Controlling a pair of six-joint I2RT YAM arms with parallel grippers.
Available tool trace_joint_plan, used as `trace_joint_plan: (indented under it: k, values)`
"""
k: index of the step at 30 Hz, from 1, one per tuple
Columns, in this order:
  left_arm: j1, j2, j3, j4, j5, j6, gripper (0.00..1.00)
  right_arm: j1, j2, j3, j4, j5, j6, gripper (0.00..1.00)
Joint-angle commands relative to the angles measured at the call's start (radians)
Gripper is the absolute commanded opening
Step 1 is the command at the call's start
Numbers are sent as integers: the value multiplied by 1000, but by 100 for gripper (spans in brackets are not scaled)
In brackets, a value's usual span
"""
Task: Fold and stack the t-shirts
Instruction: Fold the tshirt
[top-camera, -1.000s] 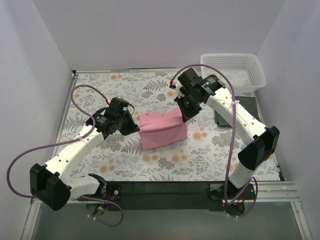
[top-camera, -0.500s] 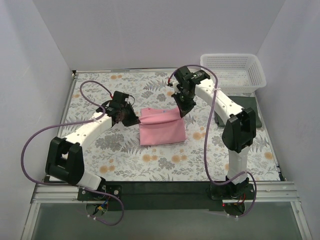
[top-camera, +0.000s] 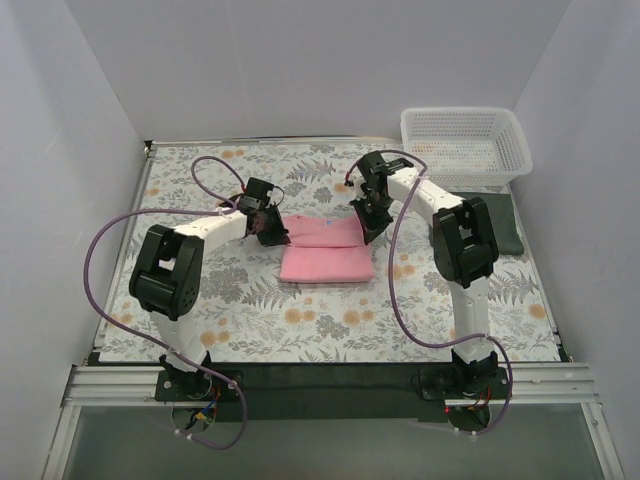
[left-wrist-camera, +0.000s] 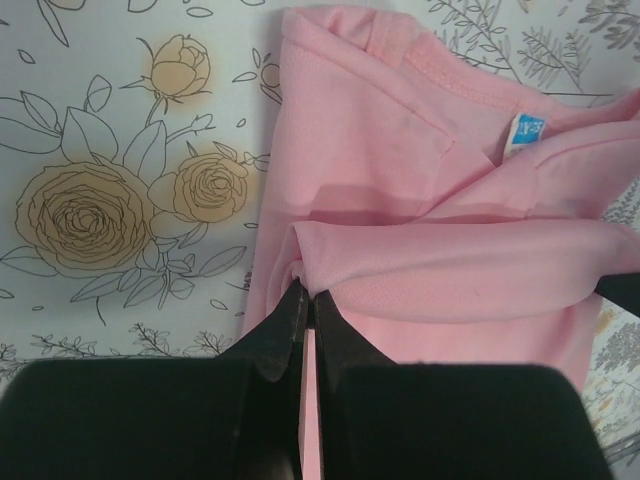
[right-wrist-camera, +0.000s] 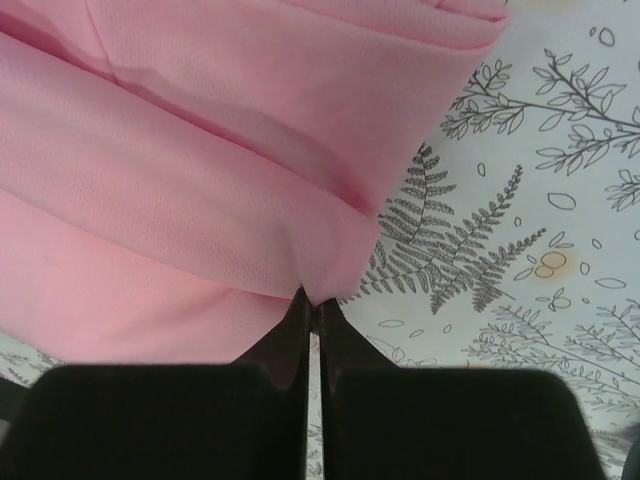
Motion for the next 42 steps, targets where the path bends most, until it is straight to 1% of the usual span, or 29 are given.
trace_joint_plan:
  k: [1, 6, 8, 9, 11, 13, 15, 16, 17, 21, 23, 27, 32, 38, 42]
  values:
    - [16, 17, 22, 18, -35, 28, 0, -16, -4, -25, 70, 12, -22, 1]
    - [15, 25, -38, 11, -12, 6, 0, -18, 4, -74, 104, -20, -27, 1]
    - [15, 11, -73, 6, 3, -5, 0, -15, -10, -126, 106, -63, -22, 1]
    - [15, -12, -114, -5, 9, -18, 0, -13, -21, -151, 107, -72, -21, 1]
    - [15, -44, -160, -11, 37, -29, 0, 5, -63, -232, 113, -89, -14, 1]
    - [6, -122, -246, -14, 46, -49, 0, 24, -120, -317, 115, -99, -10, 1]
    - [0, -185, -305, -19, 61, -64, 0, 60, -165, -368, 113, -95, -1, 1]
    - [-7, -249, -352, -25, 66, -71, 0, 71, -210, -396, 113, -87, 1, 1]
    - [-15, -280, -372, -31, 72, -75, 0, 93, -232, -434, 113, -87, 1, 1]
    - [-49, -429, -440, -95, 68, -110, 0, 142, -321, -497, 109, -90, 45, 1]
    - [-52, -505, -441, -118, 60, -123, 0, 153, -360, -502, 106, -93, 59, 1]
    - [-50, -561, -391, -180, 12, -133, 0, 154, -390, -444, 80, -75, 67, 1]
    - [-43, -543, -316, -204, -43, -133, 0, 151, -367, -335, 18, -41, 38, 1]
    - [-37, -530, -248, -212, -43, -124, 0, 131, -346, -229, -54, -58, 16, 1]
    - [-34, -526, -230, -183, -43, -109, 0, 122, -317, -157, -80, -67, 12, 1]
